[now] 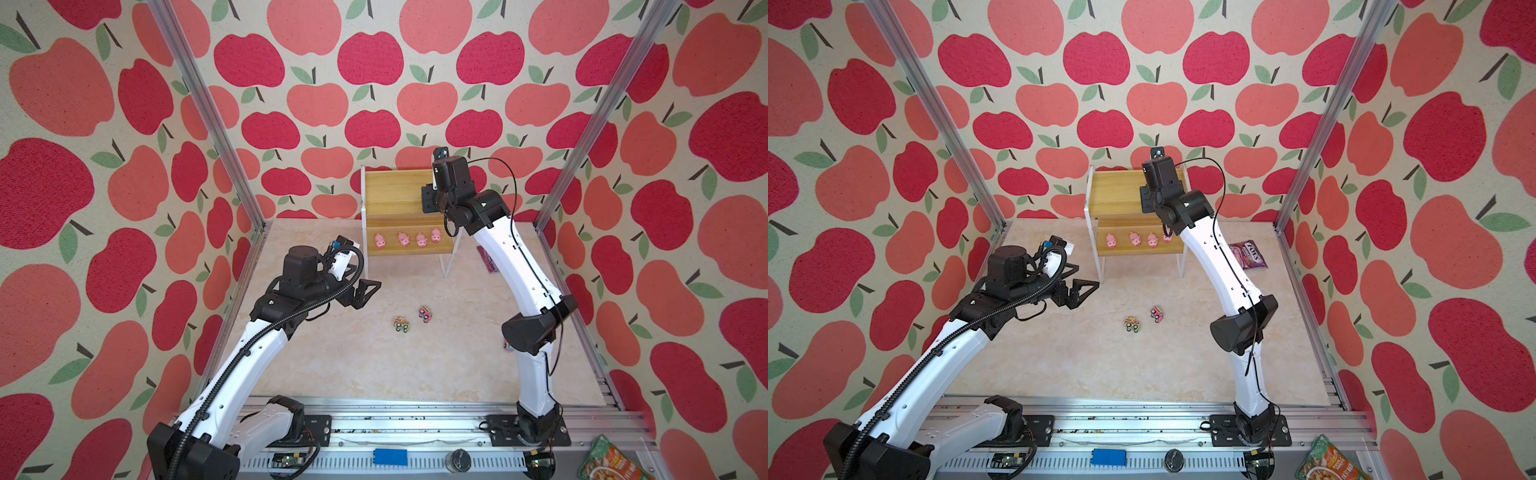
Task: Place and organize the plastic toys onto the shelf
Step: 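Set the dump truck beside the other truck and open the right gripper, then move the right gripper back over the pink-and-blue toy car on the table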
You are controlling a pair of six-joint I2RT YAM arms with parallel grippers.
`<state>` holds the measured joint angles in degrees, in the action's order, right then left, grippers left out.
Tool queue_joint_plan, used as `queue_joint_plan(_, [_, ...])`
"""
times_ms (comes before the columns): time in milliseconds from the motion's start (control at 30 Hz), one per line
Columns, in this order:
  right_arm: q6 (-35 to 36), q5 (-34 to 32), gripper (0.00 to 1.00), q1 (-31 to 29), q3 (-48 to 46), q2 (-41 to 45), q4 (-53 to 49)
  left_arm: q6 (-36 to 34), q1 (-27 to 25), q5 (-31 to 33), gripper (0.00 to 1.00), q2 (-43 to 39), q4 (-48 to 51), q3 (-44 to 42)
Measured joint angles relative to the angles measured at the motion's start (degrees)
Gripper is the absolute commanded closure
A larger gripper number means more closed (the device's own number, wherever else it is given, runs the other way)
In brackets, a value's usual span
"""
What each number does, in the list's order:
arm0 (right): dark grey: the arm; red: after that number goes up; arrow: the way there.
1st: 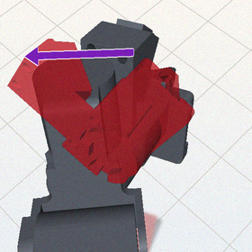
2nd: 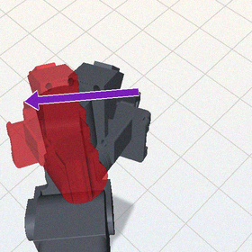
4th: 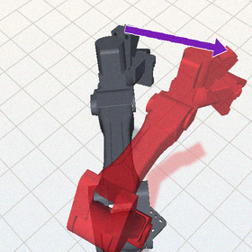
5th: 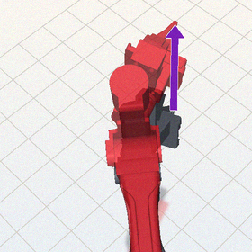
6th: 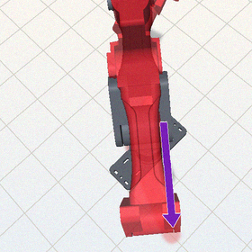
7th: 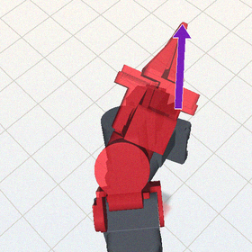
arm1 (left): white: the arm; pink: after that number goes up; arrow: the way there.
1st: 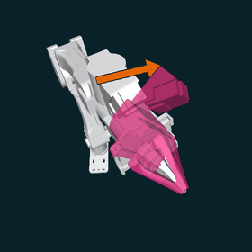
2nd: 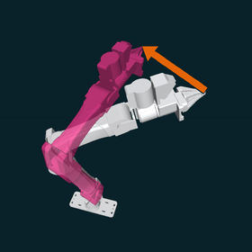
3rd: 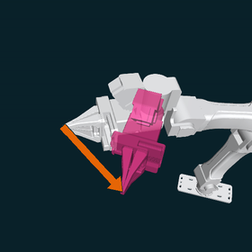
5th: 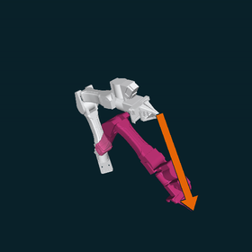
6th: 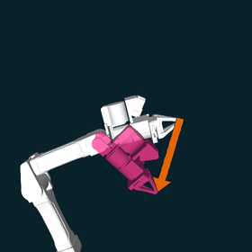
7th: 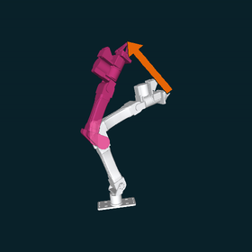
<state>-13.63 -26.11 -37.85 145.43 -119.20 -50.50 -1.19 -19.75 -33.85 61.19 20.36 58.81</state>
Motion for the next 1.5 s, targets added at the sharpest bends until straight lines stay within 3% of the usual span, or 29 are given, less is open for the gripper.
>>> queue_joint_plan(500, [-1.3,0.0,0.71,0.2,2.2,-2.9,0.8,0.0,0.0,0.0,0.01,0.0,0.0,0.0])
queue_joint_plan(800, [-0.4,-0.4,0.43,0.1,3.5,-3.0,2.2,0.0,0.0,0.0,0.01,0.0,0.0,-0.4])
queue_joint_plan(1067, [2.3,-0.4,0.34,0.1,4.3,-2.1,3.9,0.0,0.0,0.4,0.01,0.4,0.0,-0.5])
queue_joint_plan(1267, [6.1,-2.1,0.26,0.0,2.5,4.6,5.0,0.3,0.0,2.4,0.01,1.9,0.0,-0.5])
queue_joint_plan(1500, [7.8,-4.0,0.19,0.3,-16.9,23.7,7.9,1.3,1.1,3.7,0.01,3.5,0.0,-0.8])
